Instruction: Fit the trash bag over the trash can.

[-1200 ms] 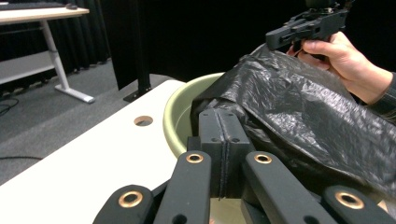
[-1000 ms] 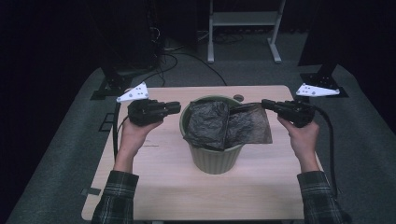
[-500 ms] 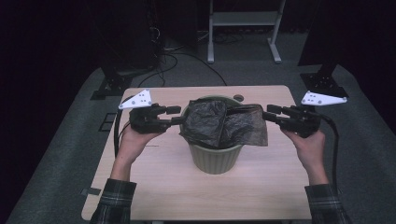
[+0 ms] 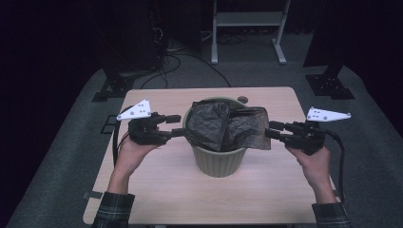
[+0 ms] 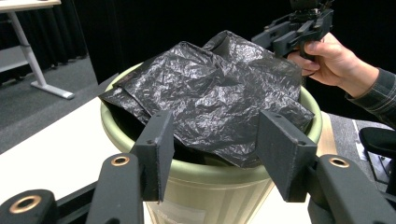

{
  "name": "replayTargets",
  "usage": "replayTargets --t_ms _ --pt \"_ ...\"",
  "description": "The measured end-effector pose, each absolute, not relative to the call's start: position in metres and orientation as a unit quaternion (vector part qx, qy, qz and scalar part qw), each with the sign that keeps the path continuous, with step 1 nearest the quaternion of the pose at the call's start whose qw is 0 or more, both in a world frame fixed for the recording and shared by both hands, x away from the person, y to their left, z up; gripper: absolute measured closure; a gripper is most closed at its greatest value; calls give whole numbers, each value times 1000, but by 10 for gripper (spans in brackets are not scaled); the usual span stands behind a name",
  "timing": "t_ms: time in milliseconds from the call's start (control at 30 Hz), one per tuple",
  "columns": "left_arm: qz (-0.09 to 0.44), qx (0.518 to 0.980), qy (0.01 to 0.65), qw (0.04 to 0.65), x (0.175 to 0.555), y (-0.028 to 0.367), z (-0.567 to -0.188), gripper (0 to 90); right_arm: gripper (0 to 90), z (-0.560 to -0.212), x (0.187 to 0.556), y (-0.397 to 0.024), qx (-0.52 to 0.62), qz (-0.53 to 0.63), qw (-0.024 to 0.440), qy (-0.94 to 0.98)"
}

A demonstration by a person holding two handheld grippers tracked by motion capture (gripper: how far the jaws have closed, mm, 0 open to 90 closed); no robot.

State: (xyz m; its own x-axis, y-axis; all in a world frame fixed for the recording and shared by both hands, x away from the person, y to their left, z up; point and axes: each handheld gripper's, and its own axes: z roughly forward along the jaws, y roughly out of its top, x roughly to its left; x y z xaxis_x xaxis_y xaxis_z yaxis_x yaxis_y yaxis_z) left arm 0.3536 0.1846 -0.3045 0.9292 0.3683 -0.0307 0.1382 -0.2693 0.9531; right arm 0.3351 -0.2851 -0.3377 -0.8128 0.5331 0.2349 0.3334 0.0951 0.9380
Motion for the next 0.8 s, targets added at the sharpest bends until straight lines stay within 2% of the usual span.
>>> replayTargets --t_ms 67,133,367,467,533,600,733,800 --pt "99 790 160 584 353 186 -305 436 778 -339 336 -283 289 601 80 741" --pt "98 789 160 585 353 188 -305 426 881 -340 336 -281 283 597 87 746" --pt "88 793 149 584 352 188 -308 392 900 -340 335 -281 283 591 97 749" --pt "83 797 142 581 352 185 -310 407 900 -339 336 -282 282 590 99 750" --pt "81 804 134 574 351 182 -312 468 900 -339 336 -282 283 590 100 750" --pt "80 812 124 564 351 178 -313 577 900 -339 336 -283 283 590 99 749" --pt "74 824 113 550 353 173 -315 892 900 -339 336 -283 283 592 103 748" --pt "85 825 117 546 353 175 -314 897 900 -338 336 -284 284 591 105 748"
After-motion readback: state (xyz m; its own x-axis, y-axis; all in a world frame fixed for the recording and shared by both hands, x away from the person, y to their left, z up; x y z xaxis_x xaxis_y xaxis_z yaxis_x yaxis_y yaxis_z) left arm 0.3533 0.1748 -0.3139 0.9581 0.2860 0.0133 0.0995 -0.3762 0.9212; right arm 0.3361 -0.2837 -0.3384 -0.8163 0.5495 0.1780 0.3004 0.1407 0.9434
